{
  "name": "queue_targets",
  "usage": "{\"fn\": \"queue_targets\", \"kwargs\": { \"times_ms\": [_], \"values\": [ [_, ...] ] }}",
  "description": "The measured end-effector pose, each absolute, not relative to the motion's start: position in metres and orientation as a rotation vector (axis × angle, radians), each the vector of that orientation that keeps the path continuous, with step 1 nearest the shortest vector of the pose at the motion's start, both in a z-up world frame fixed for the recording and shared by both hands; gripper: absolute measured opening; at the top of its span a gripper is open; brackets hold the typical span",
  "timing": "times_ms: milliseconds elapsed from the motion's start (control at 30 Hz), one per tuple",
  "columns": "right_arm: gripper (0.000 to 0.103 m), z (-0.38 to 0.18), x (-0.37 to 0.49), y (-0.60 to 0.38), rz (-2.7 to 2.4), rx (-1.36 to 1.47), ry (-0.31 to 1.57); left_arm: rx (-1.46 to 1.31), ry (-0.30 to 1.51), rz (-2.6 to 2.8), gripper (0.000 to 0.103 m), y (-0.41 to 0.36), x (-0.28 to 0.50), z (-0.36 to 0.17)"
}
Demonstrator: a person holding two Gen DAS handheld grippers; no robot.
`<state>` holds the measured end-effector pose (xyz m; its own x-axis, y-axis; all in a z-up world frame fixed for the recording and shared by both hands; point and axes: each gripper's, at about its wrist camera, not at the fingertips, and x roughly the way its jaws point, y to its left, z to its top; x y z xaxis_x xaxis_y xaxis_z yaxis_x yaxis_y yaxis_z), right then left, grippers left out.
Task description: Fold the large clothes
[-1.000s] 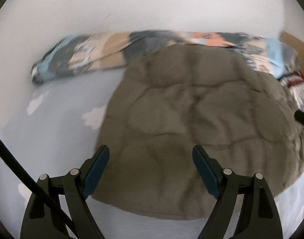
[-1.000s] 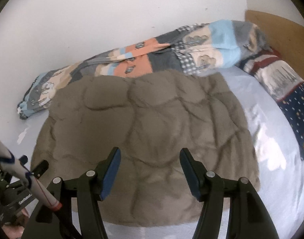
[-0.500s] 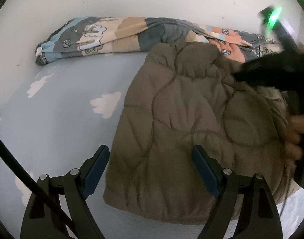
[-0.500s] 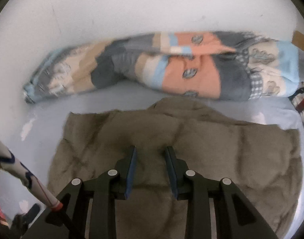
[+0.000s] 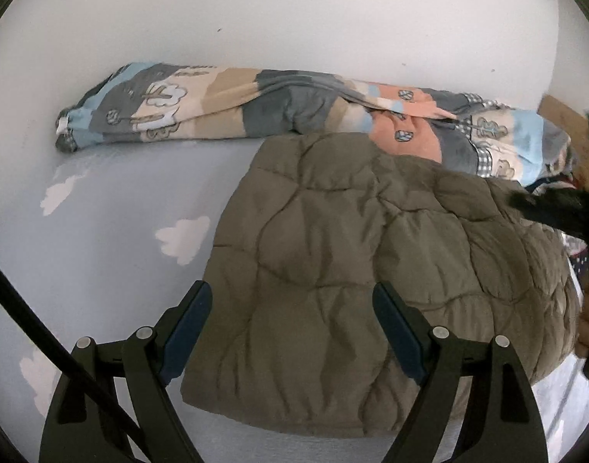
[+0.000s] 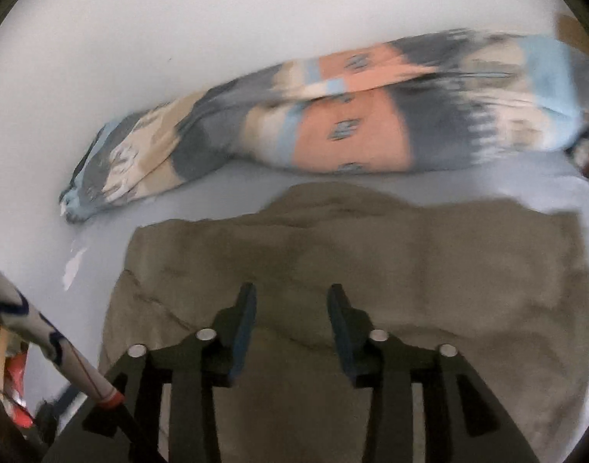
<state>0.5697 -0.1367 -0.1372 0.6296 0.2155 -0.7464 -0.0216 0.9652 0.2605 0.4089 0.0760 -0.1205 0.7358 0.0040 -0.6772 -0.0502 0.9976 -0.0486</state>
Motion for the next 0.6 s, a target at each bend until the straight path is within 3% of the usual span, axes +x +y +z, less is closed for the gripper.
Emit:
{"fn": "queue_targets", "kwargs": {
  "times_ms": [233,333,467,600],
  "values": [
    [0.043,-0.145,0.517,-0.25,-0.067,0.214,0.881,-0.063,0.744,0.014,0.084,0.068,0.422,-0.115],
    [0.043,-0.156,0.516,-0.283,-0.121,0.24,0.911,-0.031,0.827,0.019,0.084,0.065,0.429,-0.133],
    [0.043,-0.192,0.528,-0.303,-0.13,0.292,0.998,-0.004,0.926,0.039,0.085,0.066,0.437,-0.165],
    [0.046,-0.213,0.536,-0.303,-0.128,0.328,1.006,-0.014,0.924,0.024,0.086,0.068,0.436,-0.164]
  ]
}}
